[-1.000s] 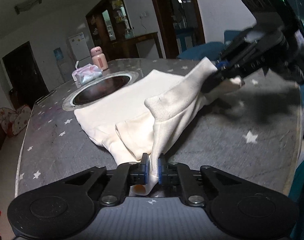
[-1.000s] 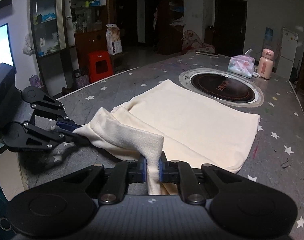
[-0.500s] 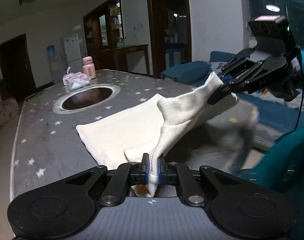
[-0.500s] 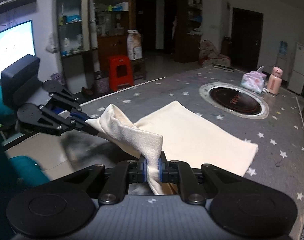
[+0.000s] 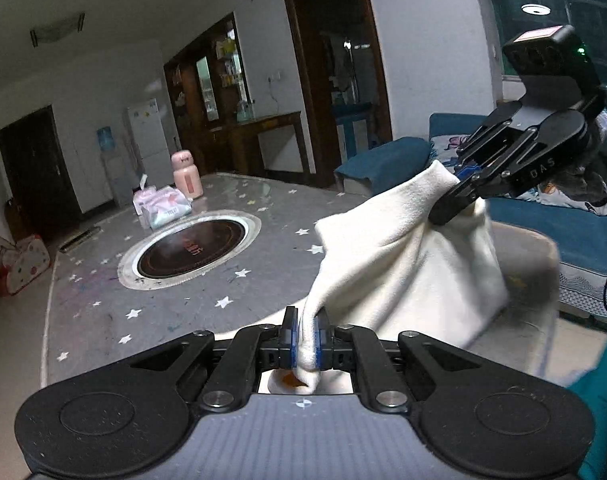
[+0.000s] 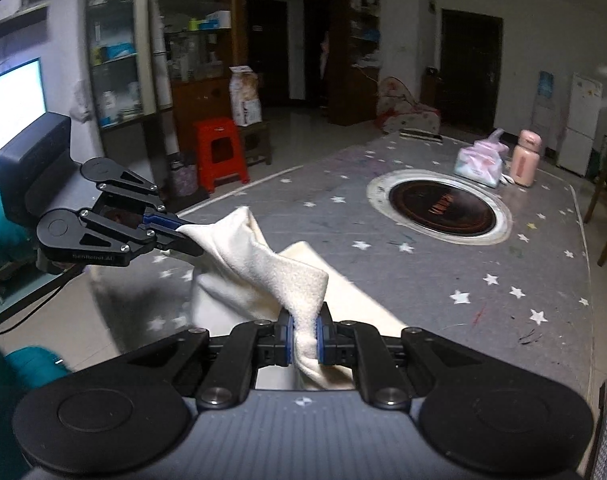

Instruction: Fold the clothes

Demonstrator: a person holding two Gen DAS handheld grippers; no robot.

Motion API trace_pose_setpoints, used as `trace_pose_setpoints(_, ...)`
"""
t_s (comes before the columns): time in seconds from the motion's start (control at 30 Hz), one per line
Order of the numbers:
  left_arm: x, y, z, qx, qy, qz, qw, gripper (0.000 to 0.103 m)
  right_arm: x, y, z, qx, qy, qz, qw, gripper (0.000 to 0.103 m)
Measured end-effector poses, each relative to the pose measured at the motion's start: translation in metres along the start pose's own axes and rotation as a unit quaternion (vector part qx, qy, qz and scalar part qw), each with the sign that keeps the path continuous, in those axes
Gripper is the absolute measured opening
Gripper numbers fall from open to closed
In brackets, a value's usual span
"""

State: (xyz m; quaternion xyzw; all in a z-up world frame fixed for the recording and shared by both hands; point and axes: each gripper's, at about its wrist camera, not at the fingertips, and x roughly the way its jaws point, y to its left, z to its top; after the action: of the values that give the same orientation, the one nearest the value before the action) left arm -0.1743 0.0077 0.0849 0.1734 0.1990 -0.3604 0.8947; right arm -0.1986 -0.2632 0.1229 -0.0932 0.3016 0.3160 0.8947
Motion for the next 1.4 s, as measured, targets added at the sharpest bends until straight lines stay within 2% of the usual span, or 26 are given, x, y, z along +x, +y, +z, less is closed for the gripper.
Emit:
trace_pose_setpoints(0.17, 0.066, 0.023, 0.009, -0.01, 0.028, 0.011, 0.9995, 0.008, 0.042, -0.045, 0.005, 0.026, 0.018, -0.026, 0.999, 0.009)
trace_pose_setpoints(0.3, 0.117, 0.036, -0.001, -0.036, 0.066, 0.032, 0.9966, 0.008, 0.087, -0.072, -0.005, 0.065, 0.038, -0.044, 0.996, 0.01)
trace_pose_setpoints(0.4, 0.141, 0.043, -0.008, -0.061, 0.083, 0.042, 0.9938, 0.009, 0.112, -0.083, -0.019, 0.097, 0.04, -0.062, 0.993, 0.012)
trace_pose_setpoints(0.47, 0.144, 0.046, -0.01, -0.075, 0.083, 0.046, 0.9928, 0.012, 0.12, -0.089, -0.026, 0.118, 0.037, -0.074, 0.989, 0.023)
trace_pose_setpoints(0.5, 0.144, 0.048, -0.01, -0.079, 0.081, 0.047, 0.9924, 0.014, 0.121, -0.09, -0.028, 0.124, 0.036, -0.078, 0.989, 0.024)
trace_pose_setpoints(0.7, 0.145, 0.06, -0.009, -0.1, 0.085, 0.08, 0.9881, 0.025, 0.102, -0.093, -0.031, 0.145, 0.018, -0.111, 0.983, 0.024)
trace_pose_setpoints(0.9, 0.134, 0.069, -0.001, -0.123, 0.077, 0.113, 0.9829, 0.024, 0.073, -0.081, -0.037, 0.149, 0.013, -0.118, 0.982, 0.023)
trace_pose_setpoints(0.97, 0.126, 0.066, 0.004, -0.134, 0.071, 0.098, 0.9835, 0.023, 0.065, -0.077, -0.044, 0.152, 0.02, -0.122, 0.981, 0.023)
trace_pose_setpoints(1.03, 0.12, 0.056, 0.009, -0.139, 0.066, 0.066, 0.9859, 0.023, 0.06, -0.079, -0.051, 0.161, 0.026, -0.13, 0.978, 0.023)
trace_pose_setpoints(1.17, 0.123, 0.03, 0.013, -0.119, 0.071, 0.019, 0.9901, 0.023, 0.057, -0.093, -0.06, 0.196, 0.026, -0.137, 0.971, 0.023)
trace_pose_setpoints(1.27, 0.136, 0.019, 0.012, -0.114, 0.081, 0.009, 0.9902, 0.024, 0.064, -0.099, -0.064, 0.205, 0.024, -0.138, 0.969, 0.023)
trace_pose_setpoints(1.4, 0.15, 0.016, 0.008, -0.114, 0.098, 0.011, 0.9886, 0.024, 0.073, -0.098, -0.065, 0.177, 0.037, -0.159, 0.971, 0.022)
